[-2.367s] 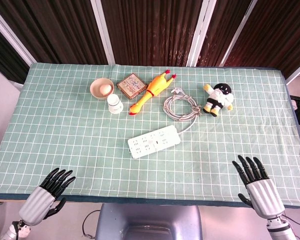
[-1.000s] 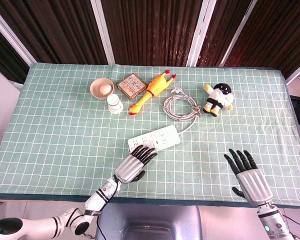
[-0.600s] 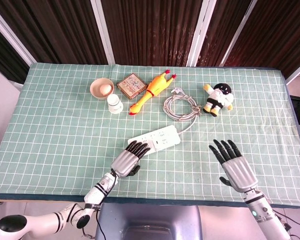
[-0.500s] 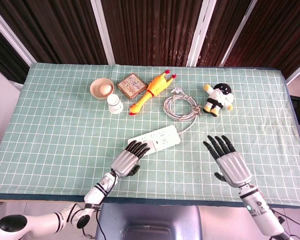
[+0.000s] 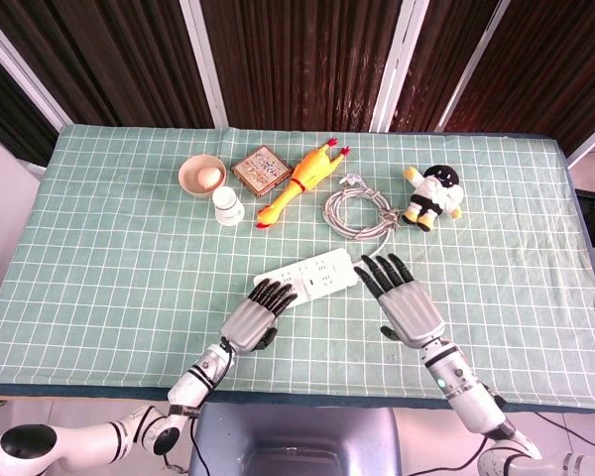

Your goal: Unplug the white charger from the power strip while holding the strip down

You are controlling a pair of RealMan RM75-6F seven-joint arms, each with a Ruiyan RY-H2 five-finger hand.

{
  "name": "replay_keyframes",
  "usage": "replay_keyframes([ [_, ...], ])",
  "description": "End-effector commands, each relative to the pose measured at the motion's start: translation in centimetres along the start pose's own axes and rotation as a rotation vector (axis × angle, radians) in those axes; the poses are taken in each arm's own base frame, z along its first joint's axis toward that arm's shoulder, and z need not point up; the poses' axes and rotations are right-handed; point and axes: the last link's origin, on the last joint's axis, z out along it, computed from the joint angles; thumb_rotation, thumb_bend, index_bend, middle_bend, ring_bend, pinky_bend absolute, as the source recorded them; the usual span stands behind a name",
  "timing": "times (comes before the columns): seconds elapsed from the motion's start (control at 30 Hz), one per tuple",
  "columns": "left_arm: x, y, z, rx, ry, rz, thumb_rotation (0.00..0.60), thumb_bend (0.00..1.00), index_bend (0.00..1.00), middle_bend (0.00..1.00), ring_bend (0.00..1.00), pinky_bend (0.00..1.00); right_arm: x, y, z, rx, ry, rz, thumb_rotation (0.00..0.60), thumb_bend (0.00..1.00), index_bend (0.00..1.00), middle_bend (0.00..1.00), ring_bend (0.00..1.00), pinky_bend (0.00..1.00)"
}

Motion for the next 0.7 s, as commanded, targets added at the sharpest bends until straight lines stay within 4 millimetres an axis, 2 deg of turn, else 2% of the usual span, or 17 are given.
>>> replay_keyframes([
  [0.03, 0.0, 0.0, -0.1, -0.001, -0.008, 0.010, 0.561, 0.49, 0.00, 0.08, 0.02, 0.06, -1.2, -1.4, 2.5, -0.003, -0.043, -0.065, 0.600, 0.14, 0.03, 0.00, 0.00, 0.00],
  [0.23, 0.3, 0.3, -0.3, -0.005, -0.012, -0.006, 0.559, 0.51, 0.00, 0.15, 0.08, 0.08, -2.1, -2.4, 4.2, -0.026, -0.059, -0.099, 0.600, 0.19, 0.06, 0.01, 0.00, 0.00],
  [0.33, 0.2, 0.4, -0.4, -0.007, -0.023, -0.010, 0.561, 0.52, 0.00, 0.15, 0.09, 0.08, -2.1, -3.1, 5.0, -0.025, -0.017, -0.102, 0.600, 0.19, 0.08, 0.04, 0.00, 0.00],
  [0.43, 0.0, 0.4, -0.5, -0.004, -0.033, -0.010, 0.559, 0.52, 0.00, 0.15, 0.09, 0.09, -2.2, -3.9, 6.0, -0.017, 0.049, -0.118, 0.600, 0.19, 0.14, 0.09, 0.00, 0.04],
  [0.7, -0.1, 0.7, -0.2, -0.003, -0.047, 0.002, 0.557, 0.52, 0.00, 0.16, 0.10, 0.11, -4.1, -5.5, 7.6, -0.003, 0.096, -0.158, 0.600, 0.19, 0.19, 0.13, 0.01, 0.05],
])
